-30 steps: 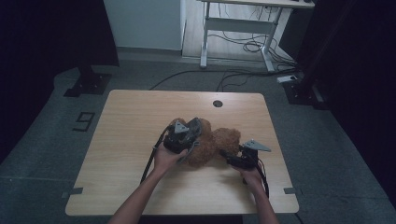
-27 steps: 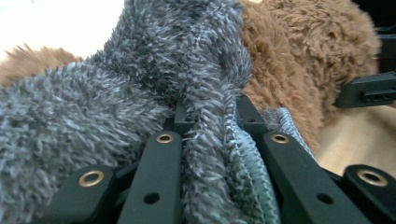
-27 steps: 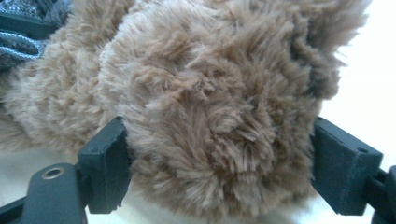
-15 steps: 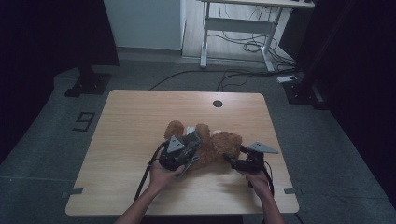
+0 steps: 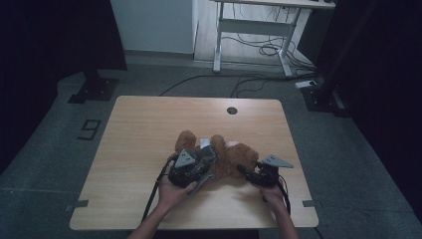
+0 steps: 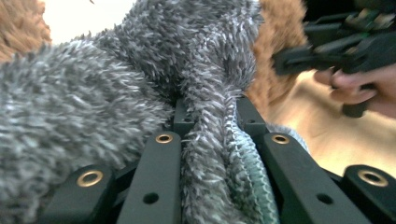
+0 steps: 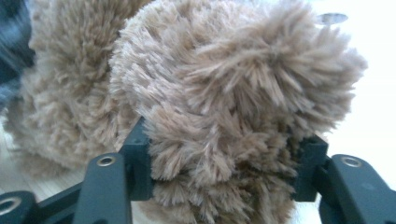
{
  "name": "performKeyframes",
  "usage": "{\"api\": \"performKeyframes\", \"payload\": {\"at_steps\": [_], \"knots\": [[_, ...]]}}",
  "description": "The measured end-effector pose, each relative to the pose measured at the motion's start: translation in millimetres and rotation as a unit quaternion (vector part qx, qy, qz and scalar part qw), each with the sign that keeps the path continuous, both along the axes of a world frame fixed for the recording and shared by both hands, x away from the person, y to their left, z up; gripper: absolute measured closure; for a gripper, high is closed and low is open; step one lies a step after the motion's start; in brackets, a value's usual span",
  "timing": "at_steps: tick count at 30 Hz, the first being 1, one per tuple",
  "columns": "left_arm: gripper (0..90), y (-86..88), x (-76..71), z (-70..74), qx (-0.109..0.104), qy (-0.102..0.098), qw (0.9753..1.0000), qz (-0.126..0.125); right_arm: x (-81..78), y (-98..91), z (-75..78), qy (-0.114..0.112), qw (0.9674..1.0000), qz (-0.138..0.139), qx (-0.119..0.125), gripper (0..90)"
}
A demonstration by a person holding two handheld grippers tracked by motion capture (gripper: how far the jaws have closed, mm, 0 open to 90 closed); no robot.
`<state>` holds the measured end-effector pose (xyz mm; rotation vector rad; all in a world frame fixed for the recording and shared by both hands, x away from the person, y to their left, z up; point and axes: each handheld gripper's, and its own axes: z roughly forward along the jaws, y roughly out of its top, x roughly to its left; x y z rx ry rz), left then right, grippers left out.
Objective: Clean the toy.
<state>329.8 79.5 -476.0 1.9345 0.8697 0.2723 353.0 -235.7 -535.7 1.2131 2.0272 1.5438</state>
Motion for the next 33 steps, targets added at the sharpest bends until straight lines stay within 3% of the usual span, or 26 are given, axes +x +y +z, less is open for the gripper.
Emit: {"api": "performKeyframes", "payload": {"at_steps": [5, 8, 12, 15, 17, 19, 26, 33], "knots": [[74.6, 1.7, 11.5, 36.1, -0.002, -0.019, 0.9996, 0.019, -4.9, 0.4, -0.4, 0.003, 1.0000, -0.004, -0.002, 43.7], [74.5, -8.8, 26.3, 49.7, 0.006, -0.011, 0.9998, 0.017, -6.9, 1.4, -0.2, 0.000, 1.0000, -0.006, -0.008, 43.7], [74.2, -39.2, 44.2, 43.0, 0.036, 0.016, 0.9992, 0.003, -8.1, 2.2, 0.0, -0.002, 0.9999, -0.008, -0.011, 43.8], [74.0, -51.6, 50.8, 31.2, 0.055, 0.020, 0.9982, 0.009, -9.0, 2.4, -0.1, -0.003, 0.9997, -0.012, -0.019, 44.5], [74.1, -46.4, 51.7, 29.0, 0.048, 0.022, 0.9985, 0.011, -9.1, 2.2, -0.6, -0.002, 0.9997, -0.015, -0.020, 45.2], [74.1, -37.4, 50.6, 28.7, 0.054, 0.016, 0.9982, 0.019, -9.5, 2.4, -0.9, -0.004, 0.9997, -0.014, -0.022, 45.7], [74.3, 6.6, 56.4, 24.3, 0.067, 0.015, 0.9950, 0.073, -9.9, 3.9, -0.8, -0.007, 0.9996, -0.013, -0.023, 45.9], [74.3, 35.0, 49.8, 20.6, 0.058, 0.019, 0.9943, 0.087, -10.5, 4.8, -1.0, -0.010, 0.9996, -0.012, -0.023, 45.9]]}}
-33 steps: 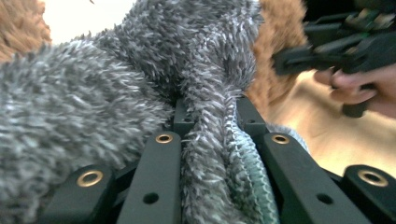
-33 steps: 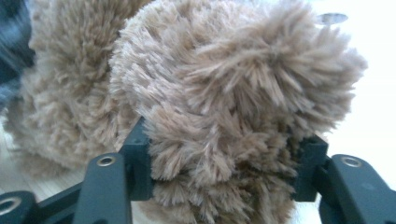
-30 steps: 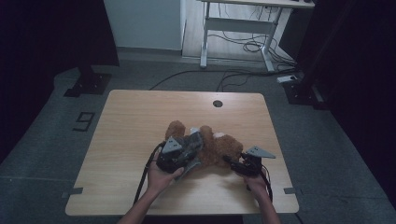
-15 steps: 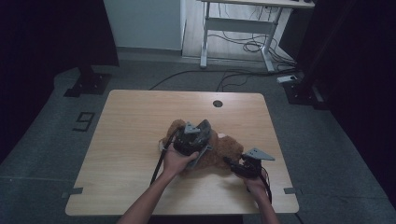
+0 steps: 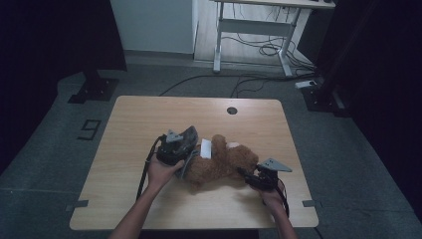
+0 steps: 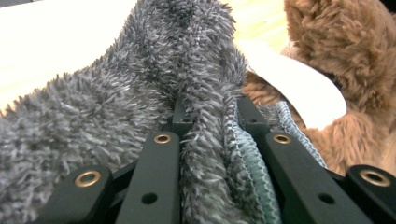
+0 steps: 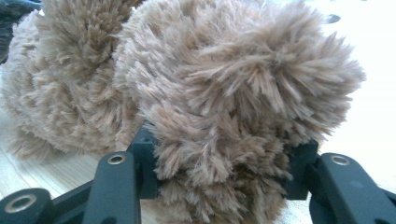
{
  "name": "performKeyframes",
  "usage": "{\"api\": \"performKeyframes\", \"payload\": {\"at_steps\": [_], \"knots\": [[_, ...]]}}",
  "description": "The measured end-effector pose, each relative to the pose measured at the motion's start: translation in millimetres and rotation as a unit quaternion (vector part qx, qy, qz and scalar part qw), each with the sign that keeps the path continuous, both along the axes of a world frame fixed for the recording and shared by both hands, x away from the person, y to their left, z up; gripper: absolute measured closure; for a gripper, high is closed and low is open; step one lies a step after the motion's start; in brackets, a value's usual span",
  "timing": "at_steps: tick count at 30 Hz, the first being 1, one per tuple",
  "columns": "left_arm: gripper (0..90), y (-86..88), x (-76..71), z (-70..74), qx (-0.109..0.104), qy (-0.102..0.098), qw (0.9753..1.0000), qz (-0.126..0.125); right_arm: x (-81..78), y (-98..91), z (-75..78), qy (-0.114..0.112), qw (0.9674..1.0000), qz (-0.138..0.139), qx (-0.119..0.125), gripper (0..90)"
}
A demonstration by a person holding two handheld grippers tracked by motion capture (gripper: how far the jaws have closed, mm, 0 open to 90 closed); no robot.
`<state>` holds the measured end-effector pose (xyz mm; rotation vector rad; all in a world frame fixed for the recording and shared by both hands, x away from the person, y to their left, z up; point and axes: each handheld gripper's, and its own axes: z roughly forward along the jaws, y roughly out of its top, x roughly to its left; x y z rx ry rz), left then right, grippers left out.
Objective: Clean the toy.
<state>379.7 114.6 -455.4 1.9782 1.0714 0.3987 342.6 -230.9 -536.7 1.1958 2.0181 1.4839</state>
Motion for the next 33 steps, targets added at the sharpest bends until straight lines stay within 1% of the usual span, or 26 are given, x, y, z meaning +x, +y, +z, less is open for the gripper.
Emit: {"api": "performKeyframes", "payload": {"at_steps": [2, 4, 6, 8, 9, 11, 13, 14, 15, 17, 19, 20, 22, 23, 24, 25, 26, 27, 29, 30, 31, 33], "knots": [[74.2, 2.0, -5.4, 4.8, -0.005, -0.004, 1.0000, 0.000, -0.1, -0.1, 0.1, 0.000, 1.0000, 0.000, -0.001, 45.9], [74.3, -1.0, -12.2, 13.8, -0.012, -0.020, 0.9997, -0.007, 0.0, -0.4, 0.3, 0.002, 1.0000, -0.001, 0.000, 45.9], [74.2, -8.4, -19.3, 26.1, -0.027, -0.032, 0.9989, -0.020, 1.1, -1.1, 0.6, 0.005, 1.0000, -0.003, 0.001, 45.9], [74.2, -23.8, -27.4, 41.3, -0.036, -0.050, 0.9972, -0.043, 1.8, -0.9, 0.9, 0.007, 1.0000, -0.005, 0.003, 45.9], [74.2, -30.2, -29.6, 46.0, -0.039, -0.054, 0.9964, -0.052, 2.1, -0.8, 1.1, 0.009, 0.9999, -0.006, 0.003, 45.9], [74.2, -49.7, -33.4, 56.5, -0.039, -0.062, 0.9944, -0.076, 2.4, -0.5, 1.3, 0.009, 0.9999, -0.006, 0.003, 45.9], [74.2, -71.0, -32.8, 62.5, -0.034, -0.063, 0.9928, -0.096, 2.5, -0.4, 1.5, 0.009, 0.9999, -0.006, 0.003, 45.9], [74.2, -82.3, -31.2, 63.6, -0.033, -0.060, 0.9921, -0.105, 2.6, -0.2, 1.5, 0.009, 0.9999, -0.008, 0.004, 45.9], [74.1, -96.3, -28.2, 63.7, -0.033, -0.055, 0.9914, -0.114, 2.5, -0.1, 1.7, 0.010, 0.9999, -0.008, 0.005, 45.9], [74.1, -116.3, -23.2, 61.1, -0.027, -0.048, 0.9906, -0.126, 2.9, -0.2, 1.6, 0.008, 0.9999, -0.007, 0.003, 45.9], [74.1, -138.7, -16.4, 54.0, -0.024, -0.032, 0.9896, -0.138, 3.2, -0.4, 1.7, 0.008, 0.9999, -0.007, 0.002, 45.9], [74.1, -146.4, -13.8, 50.7, -0.022, -0.026, 0.9893, -0.142, 3.3, -0.5, 1.6, 0.008, 0.9999, -0.006, 0.002, 45.9], [74.1, -167.1, -6.8, 38.4, -0.014, -0.001, 0.9879, -0.154, 3.3, -0.5, 1.4, 0.007, 1.0000, -0.006, 0.001, 45.9], [74.1, -174.9, -4.1, 32.0, -0.001, 0.007, 0.9877, -0.156, 3.4, -0.6, 1.3, 0.007, 1.0000, -0.006, 0.001, 45.9], [74.1, -181.4, -1.6, 24.8, 0.017, 0.010, 0.9879, -0.154, 3.5, -0.8, 1.2, 0.006, 1.0000, -0.005, 0.001, 45.9], [74.0, -185.8, 1.4, 16.7, 0.028, 0.019, 0.9877, -0.153, 3.4, -0.8, 1.1, 0.006, 1.0000, -0.004, 0.001, 45.9], [74.0, -187.4, 3.4, 9.7, 0.028, 0.024, 0.9875, -0.153, 3.1, -0.4, 0.9, 0.006, 1.0000, -0.006, 0.002, 45.9], [74.1, -186.0, 3.9, 6.2, 0.022, 0.024, 0.9878, -0.152, 3.2, -0.4, 0.4, 0.007, 0.9999, -0.007, -0.003, 45.9], [74.1, -179.6, 3.5, 6.1, 0.015, 0.022, 0.9884, -0.150, 3.3, -1.2, -1.1, 0.008, 0.9999, -0.007, -0.002, 45.9], [74.2, -175.6, 2.8, 6.9, 0.017, 0.017, 0.9889, -0.147, 3.1, -1.0, -0.9, 0.006, 1.0000, -0.005, -0.003, 46.0], [74.2, -169.3, 1.9, 8.5, 0.027, 0.009, 0.9902, -0.137, 3.0, -0.5, -0.7, 0.005, 1.0000, -0.005, -0.005, 46.1], [74.2, -158.1, 2.1, 10.3, 0.036, 0.003, 0.9917, -0.123, 3.3, -0.8, -0.8, 0.006, 1.0000, -0.006, -0.003, 46.4]]}}
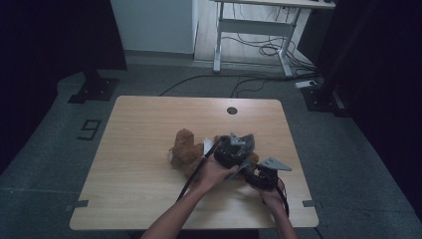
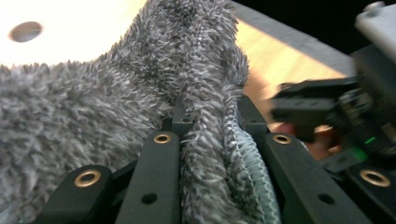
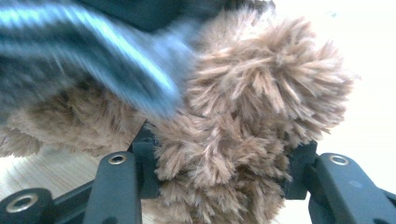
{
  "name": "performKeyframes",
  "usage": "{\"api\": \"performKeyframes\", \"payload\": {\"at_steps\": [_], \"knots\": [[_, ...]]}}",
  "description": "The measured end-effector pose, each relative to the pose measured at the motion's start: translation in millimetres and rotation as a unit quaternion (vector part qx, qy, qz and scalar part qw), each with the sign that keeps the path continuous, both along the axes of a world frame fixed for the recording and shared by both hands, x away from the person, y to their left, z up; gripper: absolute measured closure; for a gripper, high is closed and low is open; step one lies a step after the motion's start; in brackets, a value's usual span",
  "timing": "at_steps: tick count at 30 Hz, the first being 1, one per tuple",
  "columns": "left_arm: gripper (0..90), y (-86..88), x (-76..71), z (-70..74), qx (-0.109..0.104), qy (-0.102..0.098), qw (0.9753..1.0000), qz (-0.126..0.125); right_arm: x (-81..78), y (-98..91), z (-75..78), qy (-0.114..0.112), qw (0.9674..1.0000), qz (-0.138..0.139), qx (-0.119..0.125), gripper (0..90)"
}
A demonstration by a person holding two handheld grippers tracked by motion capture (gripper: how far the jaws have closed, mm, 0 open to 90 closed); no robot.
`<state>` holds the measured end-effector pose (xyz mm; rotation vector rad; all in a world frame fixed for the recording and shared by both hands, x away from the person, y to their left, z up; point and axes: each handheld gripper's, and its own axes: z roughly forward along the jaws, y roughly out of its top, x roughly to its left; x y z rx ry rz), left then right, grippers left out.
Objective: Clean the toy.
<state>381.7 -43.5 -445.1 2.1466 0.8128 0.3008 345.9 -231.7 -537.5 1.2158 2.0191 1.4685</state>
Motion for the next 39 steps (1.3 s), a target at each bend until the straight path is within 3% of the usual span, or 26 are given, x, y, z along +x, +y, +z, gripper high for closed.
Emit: {"api": "performKeyframes", "payload": {"at_steps": [6, 12, 16, 18, 21, 25, 27, 33, 35, 39], "knots": [[74.5, 32.7, 0.1, -0.6, -0.015, 0.008, 0.9997, 0.018, 0.5, 0.6, 0.0, -0.002, 1.0000, 0.001, 0.005, 46.5], [74.5, 54.0, -10.6, 5.1, -0.021, -0.015, 0.9995, 0.020, 0.1, 0.0, -0.1, -0.003, 1.0000, 0.004, 0.004, 46.5], [74.5, 76.6, -10.6, 11.8, -0.030, -0.030, 0.9980, 0.047, 0.7, -0.2, -0.3, -0.003, 1.0000, 0.003, 0.006, 46.5], [74.4, 92.4, -8.1, 13.0, -0.020, -0.035, 0.9970, 0.066, 1.0, -0.4, -0.5, -0.003, 1.0000, 0.003, 0.007, 46.5], [74.3, 113.2, -3.4, 9.0, -0.016, -0.023, 0.9957, 0.088, 0.9, -0.8, -0.9, -0.001, 1.0000, 0.001, 0.009, 46.6], [74.1, 146.9, 2.3, -1.4, -0.035, -0.009, 0.9927, 0.115, 0.7, -0.7, -0.9, -0.002, 1.0000, 0.003, 0.008, 46.6], [74.1, 156.4, 3.8, -4.8, -0.056, 0.000, 0.9918, 0.115, 1.0, -0.5, -1.1, -0.003, 0.9999, 0.003, 0.010, 46.6], [74.2, 136.0, 1.4, 3.1, -0.050, -0.010, 0.9939, 0.098, 0.8, -0.9, -0.9, -0.002, 1.0000, 0.001, 0.006, 46.8], [74.1, 123.6, 0.7, 8.3, -0.057, -0.007, 0.9944, 0.088, 0.6, -1.2, -1.1, -0.001, 1.0000, -0.001, 0.005, 46.9], [73.9, 88.5, -1.6, 13.6, -0.042, -0.005, 0.9974, 0.058, 0.6, -1.4, -1.3, -0.002, 1.0000, -0.003, 0.003, 46.9]]}}
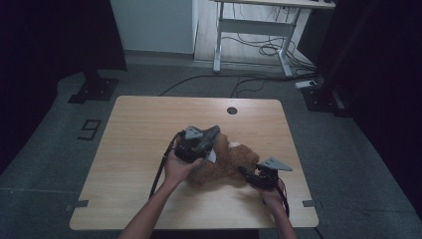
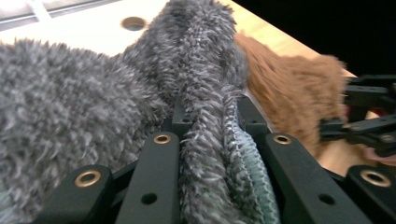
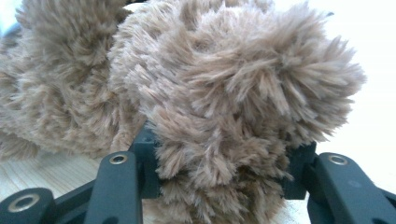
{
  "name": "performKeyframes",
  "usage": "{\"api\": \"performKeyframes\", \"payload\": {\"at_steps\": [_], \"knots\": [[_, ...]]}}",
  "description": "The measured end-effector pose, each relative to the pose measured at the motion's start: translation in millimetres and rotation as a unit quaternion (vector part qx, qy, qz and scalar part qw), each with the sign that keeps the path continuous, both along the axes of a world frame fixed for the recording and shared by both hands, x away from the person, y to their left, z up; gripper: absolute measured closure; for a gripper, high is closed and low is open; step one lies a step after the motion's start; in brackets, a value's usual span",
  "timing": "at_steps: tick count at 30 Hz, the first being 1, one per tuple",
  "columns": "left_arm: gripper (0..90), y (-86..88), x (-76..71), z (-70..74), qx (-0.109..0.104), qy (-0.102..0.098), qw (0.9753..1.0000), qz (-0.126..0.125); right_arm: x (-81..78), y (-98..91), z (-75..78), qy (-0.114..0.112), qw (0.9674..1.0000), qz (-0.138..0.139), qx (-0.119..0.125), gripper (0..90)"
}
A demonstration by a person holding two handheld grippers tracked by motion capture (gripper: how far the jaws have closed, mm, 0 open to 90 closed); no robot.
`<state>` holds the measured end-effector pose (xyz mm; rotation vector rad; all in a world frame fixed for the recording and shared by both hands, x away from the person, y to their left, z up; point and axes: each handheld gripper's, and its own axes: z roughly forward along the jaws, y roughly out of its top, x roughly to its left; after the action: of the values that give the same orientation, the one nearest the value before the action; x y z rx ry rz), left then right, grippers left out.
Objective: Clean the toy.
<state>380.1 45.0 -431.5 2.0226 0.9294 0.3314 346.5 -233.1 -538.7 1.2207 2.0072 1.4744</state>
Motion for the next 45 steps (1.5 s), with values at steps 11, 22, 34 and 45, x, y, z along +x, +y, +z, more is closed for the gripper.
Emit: {"api": "performKeyframes", "payload": {"at_steps": [11, 22, 34, 45], "knots": [[73.9, -27.9, -8.6, -14.0, 0.040, -0.010, 0.9989, -0.023, -1.1, -1.4, -0.6, 0.002, 1.0000, 0.001, -0.003, 46.9], [74.0, 49.4, -14.3, -14.1, 0.032, -0.025, 0.9981, 0.045, -1.5, 0.0, -0.7, 0.002, 1.0000, 0.001, 0.000, 46.8], [73.9, 93.3, -15.4, -32.9, 0.009, -0.007, 0.9961, 0.087, -2.7, 1.8, -0.2, 0.001, 1.0000, 0.001, -0.002, 46.9], [73.5, 133.6, -11.7, -48.5, 0.024, 0.021, 0.9897, 0.140, -3.7, 0.5, -0.5, 0.000, 1.0000, 0.004, -0.004, 46.8]]}}
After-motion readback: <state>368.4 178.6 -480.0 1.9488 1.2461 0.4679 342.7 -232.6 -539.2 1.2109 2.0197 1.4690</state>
